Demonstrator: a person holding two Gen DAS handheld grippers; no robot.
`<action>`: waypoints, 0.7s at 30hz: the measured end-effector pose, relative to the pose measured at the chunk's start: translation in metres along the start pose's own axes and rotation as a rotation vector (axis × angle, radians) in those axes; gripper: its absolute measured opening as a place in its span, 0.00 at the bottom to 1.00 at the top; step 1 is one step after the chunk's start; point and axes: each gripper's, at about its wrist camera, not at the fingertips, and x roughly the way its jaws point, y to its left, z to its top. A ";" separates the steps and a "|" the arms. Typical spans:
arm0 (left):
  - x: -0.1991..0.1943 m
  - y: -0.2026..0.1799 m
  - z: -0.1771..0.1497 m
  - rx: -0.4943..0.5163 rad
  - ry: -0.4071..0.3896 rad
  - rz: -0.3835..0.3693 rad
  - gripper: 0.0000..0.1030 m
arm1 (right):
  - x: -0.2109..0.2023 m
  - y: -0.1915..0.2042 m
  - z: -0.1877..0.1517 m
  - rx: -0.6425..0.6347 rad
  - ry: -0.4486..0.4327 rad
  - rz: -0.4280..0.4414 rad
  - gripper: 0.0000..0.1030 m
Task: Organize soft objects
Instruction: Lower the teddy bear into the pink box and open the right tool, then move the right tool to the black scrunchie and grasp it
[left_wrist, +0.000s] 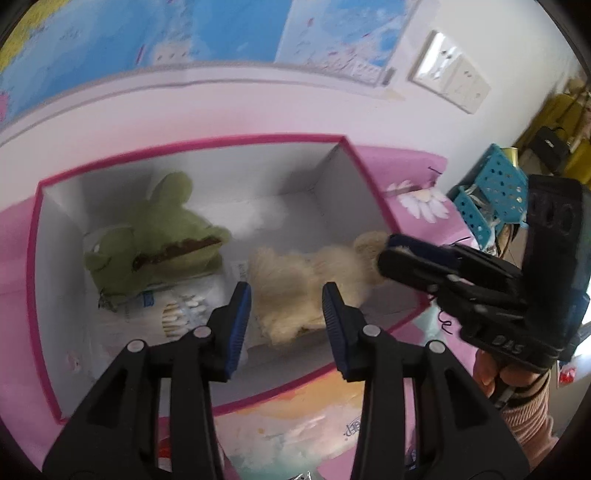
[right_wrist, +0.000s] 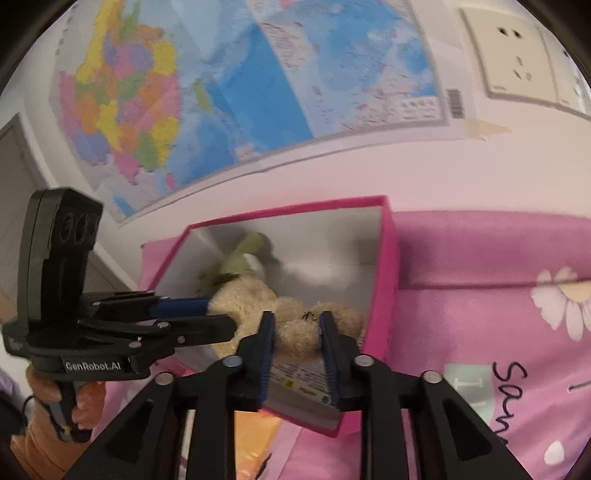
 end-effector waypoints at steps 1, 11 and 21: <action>-0.001 0.001 0.000 -0.004 -0.001 0.001 0.40 | -0.001 -0.002 0.000 0.011 -0.005 0.001 0.32; -0.052 -0.014 -0.037 0.083 -0.121 -0.071 0.44 | -0.048 0.011 -0.015 -0.005 -0.043 0.081 0.33; -0.086 -0.043 -0.105 0.222 -0.112 -0.165 0.47 | -0.105 0.047 -0.042 0.007 -0.027 0.268 0.36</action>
